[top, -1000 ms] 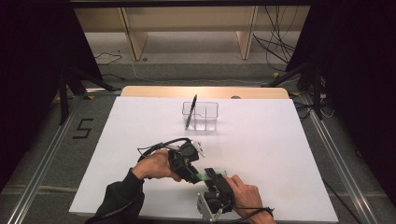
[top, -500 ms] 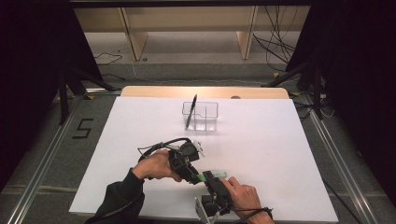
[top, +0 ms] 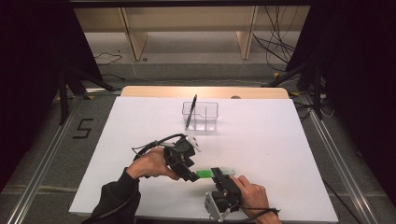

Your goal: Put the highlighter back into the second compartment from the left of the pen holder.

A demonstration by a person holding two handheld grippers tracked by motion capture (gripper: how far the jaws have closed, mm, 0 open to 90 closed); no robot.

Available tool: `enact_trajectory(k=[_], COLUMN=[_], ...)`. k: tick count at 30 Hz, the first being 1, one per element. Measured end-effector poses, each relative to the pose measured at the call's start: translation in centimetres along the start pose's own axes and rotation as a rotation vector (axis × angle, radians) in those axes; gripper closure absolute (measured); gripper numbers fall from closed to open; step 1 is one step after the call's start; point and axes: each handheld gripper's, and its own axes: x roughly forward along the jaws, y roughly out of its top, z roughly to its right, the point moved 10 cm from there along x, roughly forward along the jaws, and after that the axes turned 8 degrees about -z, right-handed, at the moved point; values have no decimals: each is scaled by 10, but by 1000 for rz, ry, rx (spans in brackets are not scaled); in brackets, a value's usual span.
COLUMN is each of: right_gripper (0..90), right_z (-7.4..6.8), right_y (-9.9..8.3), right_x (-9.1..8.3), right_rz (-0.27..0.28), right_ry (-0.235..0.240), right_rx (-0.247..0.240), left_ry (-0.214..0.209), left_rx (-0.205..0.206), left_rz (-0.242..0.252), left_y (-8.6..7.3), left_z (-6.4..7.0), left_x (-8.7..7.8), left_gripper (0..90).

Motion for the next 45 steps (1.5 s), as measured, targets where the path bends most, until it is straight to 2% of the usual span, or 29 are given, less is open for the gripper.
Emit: enact_trajectory(k=[3, 7, 14, 18, 19, 23, 24, 25, 31, 35, 37, 40, 42, 45], right_gripper=[775, 775, 775, 774, 775, 774, 774, 774, 773, 773, 773, 772, 772, 772], right_z=[3, 8, 20, 27, 28, 37, 39, 42, 54, 62, 65, 73, 78, 86], right_y=[-8, -15, -23, -28, -30, -37, -36, -37, -38, -36, -35, -35, -34, -33], right_x=[1, 1, 1, 1, 1, 2, 4, 4, 9, 13, 17, 23, 26, 32], right_rz=[-12, -11, 0, -2, -11, 1, 18, 25, 83, 129, 129, 151, 171, 189], right_ry=[-5, -1, 13, 33, 48, 105, 114, 132, 249, 345, 389, 421, 439, 448], right_rx=[28, 76, 151, 227, 273, 374, 439, 477, 685, 826, 881, 955, 999, 1041], left_ry=[11, 28, 55, 71, 69, 88, 104, 114, 153, 174, 189, 200, 218, 228], left_rx=[2, -22, -43, -61, -71, -106, -112, -121, -170, -200, -226, -271, -295, -349], left_rz=[5, 32, 135, 193, 213, 311, 333, 352, 445, 494, 504, 530, 542, 558], left_y=[-1, -3, 2, 2, 1, -6, -8, -11, -17, -21, -25, -32, -38, -47], left_z=[-1, -8, -15, -18, -19, -24, -26, -28, -37, -40, -42, -47, -51, -56], left_x=[-4, -9, -21, -26, -27, -26, -26, -26, -25, -28, -27, -23, -20, -15], left_gripper=[367, 328, 251, 217, 213, 199, 193, 190, 178, 162, 157, 154, 153, 153])
